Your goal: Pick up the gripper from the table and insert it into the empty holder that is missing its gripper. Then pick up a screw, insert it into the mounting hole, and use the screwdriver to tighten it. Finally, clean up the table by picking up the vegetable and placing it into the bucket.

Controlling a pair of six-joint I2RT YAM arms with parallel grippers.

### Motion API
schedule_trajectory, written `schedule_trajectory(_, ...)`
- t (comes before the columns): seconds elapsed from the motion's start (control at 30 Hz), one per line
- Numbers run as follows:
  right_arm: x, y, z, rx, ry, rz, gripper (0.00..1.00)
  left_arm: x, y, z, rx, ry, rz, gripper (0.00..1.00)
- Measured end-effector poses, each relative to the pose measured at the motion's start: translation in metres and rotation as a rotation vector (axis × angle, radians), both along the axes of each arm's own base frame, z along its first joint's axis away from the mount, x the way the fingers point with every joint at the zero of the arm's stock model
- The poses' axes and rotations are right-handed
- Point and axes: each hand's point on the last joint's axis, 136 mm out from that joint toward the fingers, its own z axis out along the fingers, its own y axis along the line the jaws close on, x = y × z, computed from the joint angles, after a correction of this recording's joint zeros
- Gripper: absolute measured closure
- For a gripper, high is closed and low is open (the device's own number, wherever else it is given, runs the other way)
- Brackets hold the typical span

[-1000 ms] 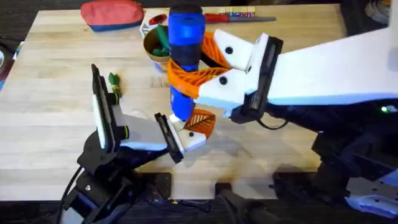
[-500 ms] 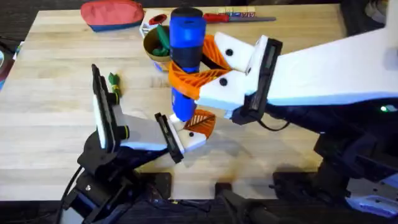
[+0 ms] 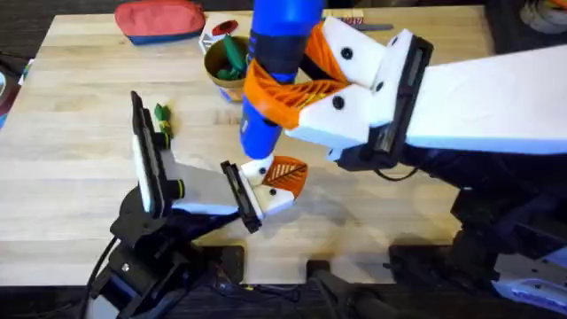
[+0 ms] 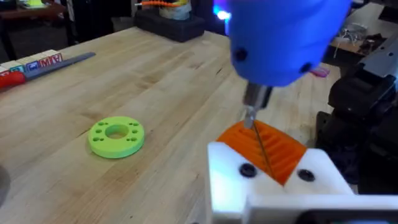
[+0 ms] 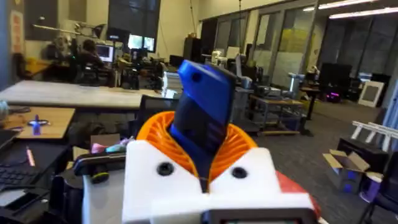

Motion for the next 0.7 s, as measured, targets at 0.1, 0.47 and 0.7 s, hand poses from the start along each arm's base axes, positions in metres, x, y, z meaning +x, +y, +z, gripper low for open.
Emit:
schedule_trajectory(0.1, 0.008, -0.003, -0.002, -0.005, 0.009, -0.03, 0.994, 0.0, 0.0, 0.0, 0.0, 0.0, 0.0, 0.986)
schedule_trajectory(0.47, 0.107, -0.052, -0.065, -0.326, 0.109, -0.431, 0.995, 0.0, 0.0, 0.0, 0.0, 0.0, 0.0, 0.986)
schedule_trajectory(0.7, 0.21, -0.134, -0.111, -0.66, 0.138, -0.821, 0.995, 0.0, 0.0, 0.0, 0.0, 0.0, 0.0, 0.986)
